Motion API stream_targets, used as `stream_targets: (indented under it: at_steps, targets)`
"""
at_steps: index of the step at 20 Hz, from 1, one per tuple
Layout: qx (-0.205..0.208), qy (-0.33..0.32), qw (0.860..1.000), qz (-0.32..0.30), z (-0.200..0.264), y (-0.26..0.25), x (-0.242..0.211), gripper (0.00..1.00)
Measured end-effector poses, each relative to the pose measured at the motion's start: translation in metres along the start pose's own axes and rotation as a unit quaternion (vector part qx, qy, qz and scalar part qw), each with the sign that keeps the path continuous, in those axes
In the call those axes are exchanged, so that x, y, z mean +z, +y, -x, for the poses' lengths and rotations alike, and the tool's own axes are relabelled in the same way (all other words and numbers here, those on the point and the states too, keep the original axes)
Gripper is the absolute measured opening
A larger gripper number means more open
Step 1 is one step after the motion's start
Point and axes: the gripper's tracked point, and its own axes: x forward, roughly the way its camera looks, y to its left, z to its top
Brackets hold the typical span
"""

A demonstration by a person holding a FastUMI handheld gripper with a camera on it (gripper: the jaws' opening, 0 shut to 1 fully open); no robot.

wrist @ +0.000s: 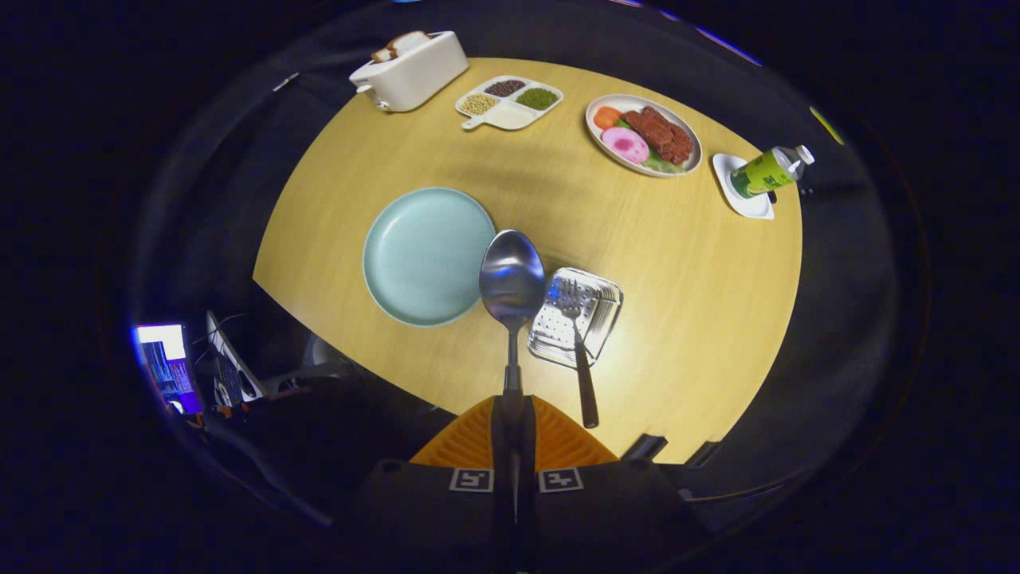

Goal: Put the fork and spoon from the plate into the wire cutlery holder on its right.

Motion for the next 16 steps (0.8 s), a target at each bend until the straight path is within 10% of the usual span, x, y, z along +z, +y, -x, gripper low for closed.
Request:
stream_targets:
  at_steps: [16]
  targets:
    - [-0.032, 0.254, 0.967, 0.01, -0.047, -0.036, -0.003, 0.06]
